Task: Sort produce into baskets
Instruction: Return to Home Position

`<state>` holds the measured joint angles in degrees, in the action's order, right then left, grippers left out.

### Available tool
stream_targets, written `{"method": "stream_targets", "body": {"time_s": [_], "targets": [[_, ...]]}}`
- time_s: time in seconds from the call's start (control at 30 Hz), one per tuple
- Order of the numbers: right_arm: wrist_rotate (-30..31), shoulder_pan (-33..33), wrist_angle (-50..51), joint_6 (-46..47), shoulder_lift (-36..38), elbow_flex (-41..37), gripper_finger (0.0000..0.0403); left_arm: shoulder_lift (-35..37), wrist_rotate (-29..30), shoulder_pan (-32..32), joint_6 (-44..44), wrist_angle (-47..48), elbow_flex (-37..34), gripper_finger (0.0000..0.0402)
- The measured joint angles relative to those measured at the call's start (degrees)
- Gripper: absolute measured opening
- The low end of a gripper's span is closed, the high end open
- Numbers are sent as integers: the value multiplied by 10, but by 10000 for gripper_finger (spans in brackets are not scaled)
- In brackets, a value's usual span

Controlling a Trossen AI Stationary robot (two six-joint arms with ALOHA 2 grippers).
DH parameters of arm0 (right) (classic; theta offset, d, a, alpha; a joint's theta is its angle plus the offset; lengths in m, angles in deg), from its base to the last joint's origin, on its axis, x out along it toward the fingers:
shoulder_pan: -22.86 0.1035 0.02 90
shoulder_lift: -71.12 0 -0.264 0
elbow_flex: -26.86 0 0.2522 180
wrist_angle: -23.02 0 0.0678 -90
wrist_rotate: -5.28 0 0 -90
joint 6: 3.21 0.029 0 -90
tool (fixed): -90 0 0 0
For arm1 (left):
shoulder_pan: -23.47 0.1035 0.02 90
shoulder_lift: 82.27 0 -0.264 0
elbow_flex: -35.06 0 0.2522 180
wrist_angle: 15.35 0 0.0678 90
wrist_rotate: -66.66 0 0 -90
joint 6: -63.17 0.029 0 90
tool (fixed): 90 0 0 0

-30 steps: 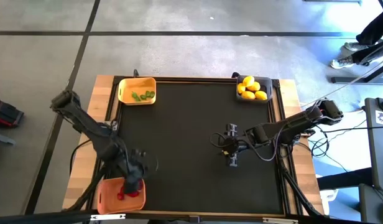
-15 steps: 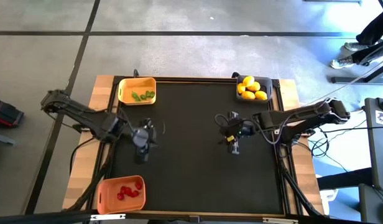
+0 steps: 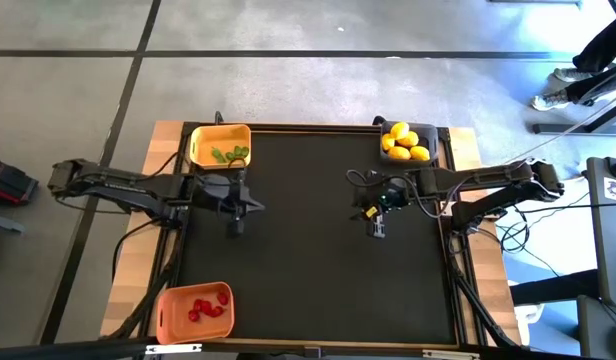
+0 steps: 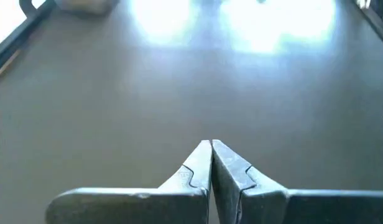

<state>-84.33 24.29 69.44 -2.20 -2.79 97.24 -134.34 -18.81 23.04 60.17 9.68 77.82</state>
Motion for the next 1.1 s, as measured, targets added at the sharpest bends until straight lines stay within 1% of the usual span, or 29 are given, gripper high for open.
{"method": "stream_targets", "body": {"time_s": [0.07,0.17,0.23,0.33,0.43,0.53,0.6,0.73,0.9,1.1], "targets": [[-6,0,1,-1,0,0,84,19,-2,10,1,-45,-34,2],[-15,0,2,-12,2,0,26,50,-2,18,1,-71,-68,7],[-16,0,-2,-18,7,-5,7,68,-2,17,1,-78,-83,9],[-17,0,-32,-15,37,-35,19,92,3,17,-7,-76,-91,10],[-11,0,-65,-1,83,-81,31,103,20,17,-13,-74,-92,10],[-9,0,-101,18,136,-132,34,104,22,17,22,-72,-92,10],[-8,0,-120,31,174,-168,35,103,22,17,38,-73,-92,10],[2,0,-156,55,256,-242,35,103,22,17,40,-77,-92,10],[11,0,-225,76,357,-335,35,104,22,17,56,-82,-93,10],[30,0,-230,82,492,-411,35,104,20,17,64,-128,-93,10]]}}
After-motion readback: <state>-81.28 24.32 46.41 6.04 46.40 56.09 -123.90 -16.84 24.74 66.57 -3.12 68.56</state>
